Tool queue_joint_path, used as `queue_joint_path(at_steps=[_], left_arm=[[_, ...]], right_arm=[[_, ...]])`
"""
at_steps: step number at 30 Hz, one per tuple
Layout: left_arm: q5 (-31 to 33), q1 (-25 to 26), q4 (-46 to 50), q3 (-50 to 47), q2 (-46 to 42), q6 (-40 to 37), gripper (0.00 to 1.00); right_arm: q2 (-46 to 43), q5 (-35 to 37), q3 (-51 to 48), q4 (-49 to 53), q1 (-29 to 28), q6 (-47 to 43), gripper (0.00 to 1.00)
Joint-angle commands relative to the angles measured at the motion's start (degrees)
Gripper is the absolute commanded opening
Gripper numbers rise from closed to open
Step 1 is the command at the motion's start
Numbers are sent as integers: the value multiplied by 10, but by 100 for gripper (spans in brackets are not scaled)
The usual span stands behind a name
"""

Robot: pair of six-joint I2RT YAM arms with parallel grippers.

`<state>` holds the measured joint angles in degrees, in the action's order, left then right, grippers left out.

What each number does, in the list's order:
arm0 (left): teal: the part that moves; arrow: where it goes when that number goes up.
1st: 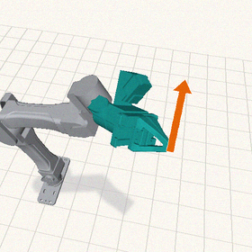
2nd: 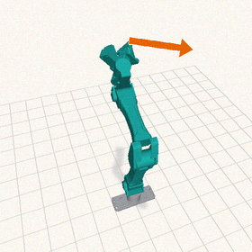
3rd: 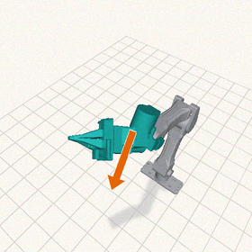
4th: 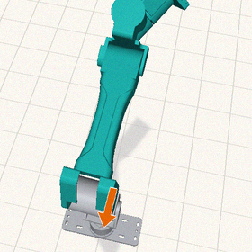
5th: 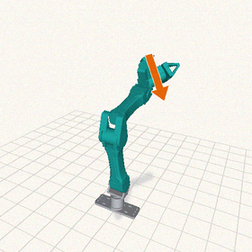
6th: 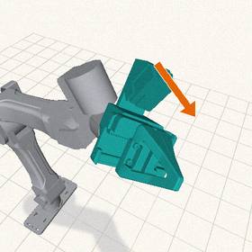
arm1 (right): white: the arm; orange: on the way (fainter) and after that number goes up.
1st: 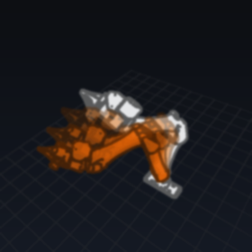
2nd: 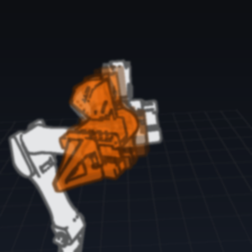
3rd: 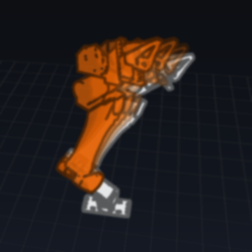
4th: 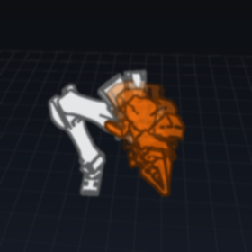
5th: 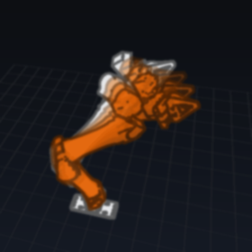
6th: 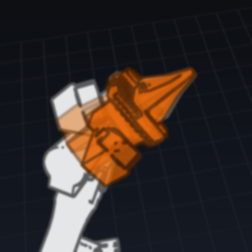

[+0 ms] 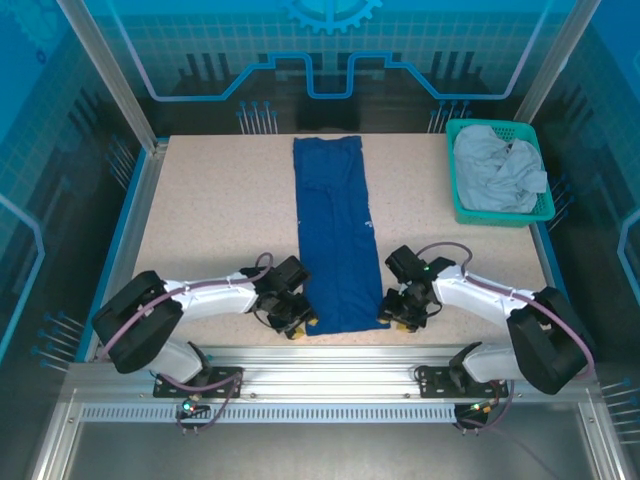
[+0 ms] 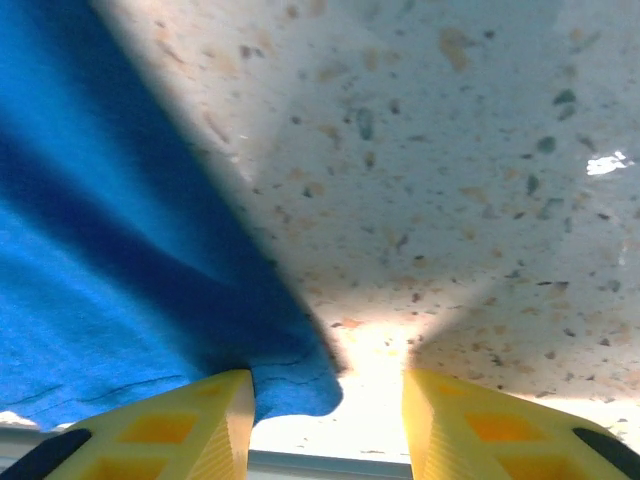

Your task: Fold and stack the t-shirts

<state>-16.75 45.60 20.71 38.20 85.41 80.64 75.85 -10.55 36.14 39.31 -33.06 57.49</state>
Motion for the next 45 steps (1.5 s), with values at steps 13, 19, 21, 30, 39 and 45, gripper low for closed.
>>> queue_joint_path(at_steps=[13, 19, 21, 30, 39, 45], left_arm=[[19, 24, -54, 43, 56, -11, 13], [36, 25, -57, 45, 48, -3, 3], [36, 25, -57, 46, 47, -6, 0], [80, 26, 56, 60, -21, -43, 0], [67, 37, 88, -9, -94, -51, 0], [60, 61, 79, -32, -137, -35, 0]], right_arm=[[26, -23, 13, -20, -9, 10, 47], [54, -23, 23, -29, -15, 7, 38], [61, -21, 24, -38, -14, 10, 33], [50, 30, 82, 7, -29, -13, 2], [-26, 18, 18, 31, -61, -5, 0], [-52, -5, 0, 31, -111, 28, 0]])
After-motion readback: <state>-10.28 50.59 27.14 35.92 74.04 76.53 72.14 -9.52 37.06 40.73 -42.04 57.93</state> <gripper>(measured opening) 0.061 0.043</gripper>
